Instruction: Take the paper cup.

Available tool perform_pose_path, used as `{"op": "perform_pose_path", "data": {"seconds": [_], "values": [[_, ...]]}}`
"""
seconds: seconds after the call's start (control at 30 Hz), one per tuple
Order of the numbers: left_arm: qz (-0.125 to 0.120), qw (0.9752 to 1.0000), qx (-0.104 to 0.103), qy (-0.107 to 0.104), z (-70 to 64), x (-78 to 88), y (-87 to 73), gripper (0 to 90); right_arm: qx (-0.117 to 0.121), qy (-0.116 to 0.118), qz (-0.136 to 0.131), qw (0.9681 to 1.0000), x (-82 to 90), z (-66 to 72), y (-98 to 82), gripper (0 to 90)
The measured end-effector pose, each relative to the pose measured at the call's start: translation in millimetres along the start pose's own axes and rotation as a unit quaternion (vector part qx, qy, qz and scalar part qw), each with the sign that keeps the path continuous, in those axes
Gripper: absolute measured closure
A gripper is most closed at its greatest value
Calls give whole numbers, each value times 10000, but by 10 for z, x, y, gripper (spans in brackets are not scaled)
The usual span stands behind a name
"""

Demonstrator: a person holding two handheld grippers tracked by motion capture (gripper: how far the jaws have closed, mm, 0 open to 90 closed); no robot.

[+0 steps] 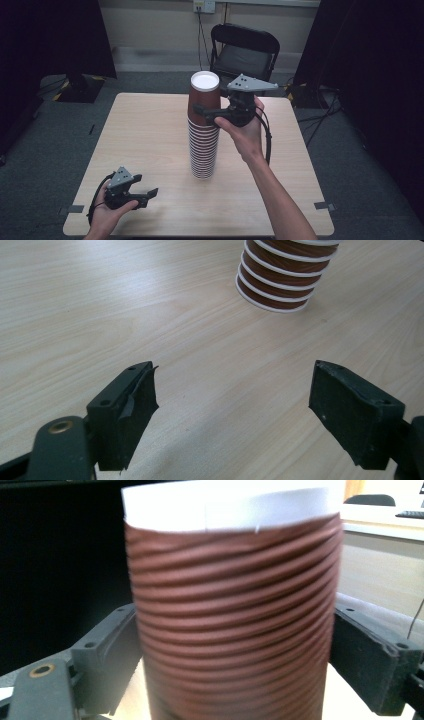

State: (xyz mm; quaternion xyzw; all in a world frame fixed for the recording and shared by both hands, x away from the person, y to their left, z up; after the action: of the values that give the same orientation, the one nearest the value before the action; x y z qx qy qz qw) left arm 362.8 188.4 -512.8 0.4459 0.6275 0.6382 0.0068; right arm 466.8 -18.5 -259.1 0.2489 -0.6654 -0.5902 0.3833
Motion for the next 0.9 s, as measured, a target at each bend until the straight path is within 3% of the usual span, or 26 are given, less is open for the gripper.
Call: {"op": "perform_pose_path", "data": {"seconds": [0.27,0.9], "values": [[-18,10000,-2,-24,-13,9,2,188,23,54,143,9999,-134,-7,-116,104],[30,10000,0,-23,-13,-9,-9,188,90,14,78,9999,-147,-3,-179,106]]}}
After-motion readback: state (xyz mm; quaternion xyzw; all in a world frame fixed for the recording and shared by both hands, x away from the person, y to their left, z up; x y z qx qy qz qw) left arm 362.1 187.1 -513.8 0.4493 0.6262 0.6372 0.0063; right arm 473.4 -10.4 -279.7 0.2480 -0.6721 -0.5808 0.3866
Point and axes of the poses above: each handheld gripper's, and its own axes: x roughly backward along the jaws, y roughly out of its top, z roughly to its left, the point moved 9 cm from there along -x, roughly forward along the jaws, and after that the axes turned 4 degrees about x, right-handed, at the moved point
